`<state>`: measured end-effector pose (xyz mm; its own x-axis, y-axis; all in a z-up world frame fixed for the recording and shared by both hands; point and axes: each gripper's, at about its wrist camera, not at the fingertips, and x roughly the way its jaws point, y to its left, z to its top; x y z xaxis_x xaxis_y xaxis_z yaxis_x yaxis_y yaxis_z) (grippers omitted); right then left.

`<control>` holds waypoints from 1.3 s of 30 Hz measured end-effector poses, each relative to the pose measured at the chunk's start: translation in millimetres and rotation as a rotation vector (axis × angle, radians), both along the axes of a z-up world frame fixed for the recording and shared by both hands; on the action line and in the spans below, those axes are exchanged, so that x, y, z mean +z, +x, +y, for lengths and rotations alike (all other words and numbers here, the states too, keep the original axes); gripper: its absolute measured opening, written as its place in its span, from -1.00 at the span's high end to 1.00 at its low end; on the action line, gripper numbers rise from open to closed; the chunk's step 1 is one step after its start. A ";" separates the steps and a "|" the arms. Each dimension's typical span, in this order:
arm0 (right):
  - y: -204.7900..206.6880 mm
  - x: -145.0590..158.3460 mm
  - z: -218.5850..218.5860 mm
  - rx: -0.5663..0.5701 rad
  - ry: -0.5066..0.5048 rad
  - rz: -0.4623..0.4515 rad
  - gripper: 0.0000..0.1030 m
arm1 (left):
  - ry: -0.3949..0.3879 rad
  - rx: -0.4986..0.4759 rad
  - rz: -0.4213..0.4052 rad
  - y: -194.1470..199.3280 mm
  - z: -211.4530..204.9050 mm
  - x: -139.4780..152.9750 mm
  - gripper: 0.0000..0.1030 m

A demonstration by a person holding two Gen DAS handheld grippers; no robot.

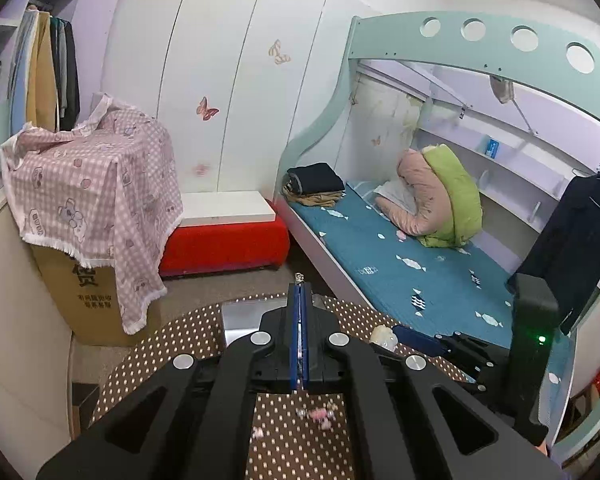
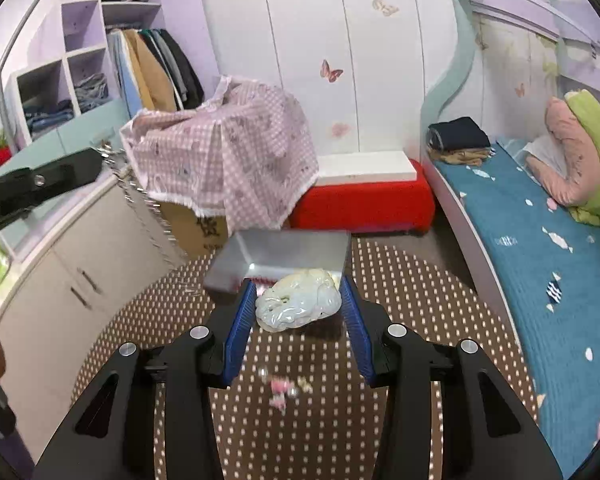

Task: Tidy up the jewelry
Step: 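Lower the chain and jade pendant into the grey box and open both grippers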

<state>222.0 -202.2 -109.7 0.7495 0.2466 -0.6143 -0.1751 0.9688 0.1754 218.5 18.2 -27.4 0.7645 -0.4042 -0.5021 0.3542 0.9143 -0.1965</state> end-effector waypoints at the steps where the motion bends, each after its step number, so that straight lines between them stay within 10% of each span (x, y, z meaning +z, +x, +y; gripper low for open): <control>1: 5.4 1.5 0.1 0.001 0.001 0.000 0.17 | 0.004 0.003 0.008 6.3 -0.7 -1.1 1.00; 19: 71.0 -34.9 13.0 0.015 -0.012 0.070 0.17 | 0.035 0.028 0.233 95.7 -8.1 -94.9 1.00; 36: 85.1 -53.2 24.1 0.028 -0.017 0.105 0.17 | 0.110 0.028 0.233 91.0 -20.5 -106.2 0.97; 39: 87.5 -54.8 26.2 0.030 -0.021 0.109 0.17 | 0.113 0.037 0.233 89.3 -19.3 -106.5 0.72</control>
